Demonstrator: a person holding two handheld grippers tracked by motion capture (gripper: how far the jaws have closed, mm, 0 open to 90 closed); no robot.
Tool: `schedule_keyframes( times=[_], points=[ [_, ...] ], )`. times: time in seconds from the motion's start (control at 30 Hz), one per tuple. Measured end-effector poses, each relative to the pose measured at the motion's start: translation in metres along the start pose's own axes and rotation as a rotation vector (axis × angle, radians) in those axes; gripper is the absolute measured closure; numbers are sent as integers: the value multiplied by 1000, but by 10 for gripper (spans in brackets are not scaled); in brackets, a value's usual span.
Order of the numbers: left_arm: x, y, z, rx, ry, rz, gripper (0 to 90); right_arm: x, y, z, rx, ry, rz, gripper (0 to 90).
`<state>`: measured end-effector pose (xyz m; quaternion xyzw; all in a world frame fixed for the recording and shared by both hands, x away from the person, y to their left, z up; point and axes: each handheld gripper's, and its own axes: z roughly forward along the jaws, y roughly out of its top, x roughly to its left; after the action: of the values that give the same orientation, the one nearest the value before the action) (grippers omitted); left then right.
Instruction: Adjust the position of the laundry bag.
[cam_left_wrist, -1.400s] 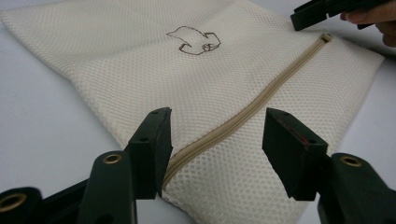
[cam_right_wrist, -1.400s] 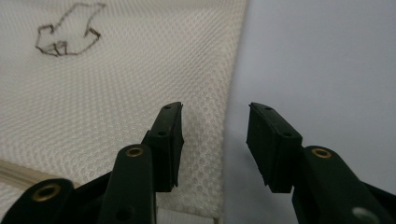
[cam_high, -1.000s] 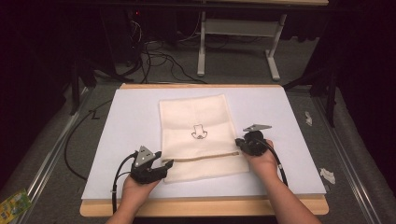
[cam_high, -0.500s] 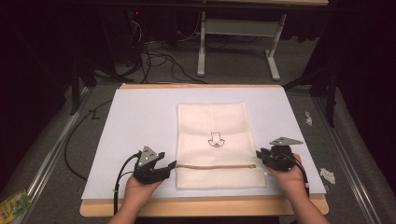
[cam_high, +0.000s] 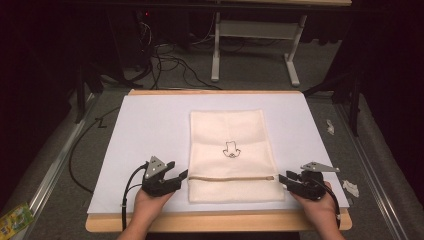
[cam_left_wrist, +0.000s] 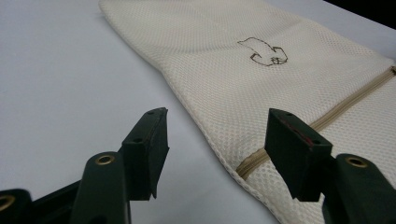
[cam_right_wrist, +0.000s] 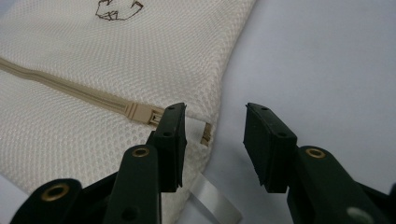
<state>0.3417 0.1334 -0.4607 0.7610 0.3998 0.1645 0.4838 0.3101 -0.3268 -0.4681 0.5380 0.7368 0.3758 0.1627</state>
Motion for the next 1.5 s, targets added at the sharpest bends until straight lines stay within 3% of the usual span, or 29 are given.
schedule_keyframes(
  times=[0.2,0.47,0.57,0.73,0.9,1.13,1.23,1.5],
  points=[
    [0,-1,0,-2,38,-3,385,3,2,10,57,-8,-6,597],
    [0,0,1,-1,20,-4,365,12,4,13,82,-37,-82,620],
    [-2,-1,2,4,23,1,365,14,5,14,95,-15,-112,704],
    [-2,-1,1,-7,15,-9,365,11,8,15,106,33,-98,826],
    [0,0,-3,-22,19,7,365,16,8,14,104,11,-140,843],
    [-2,4,-9,-49,32,37,361,11,9,16,95,46,-126,842],
    [-2,8,-2,-53,9,7,362,10,7,15,78,44,-122,842],
    [-29,16,8,-21,-67,67,365,14,6,3,22,57,-138,845]
  ],
)
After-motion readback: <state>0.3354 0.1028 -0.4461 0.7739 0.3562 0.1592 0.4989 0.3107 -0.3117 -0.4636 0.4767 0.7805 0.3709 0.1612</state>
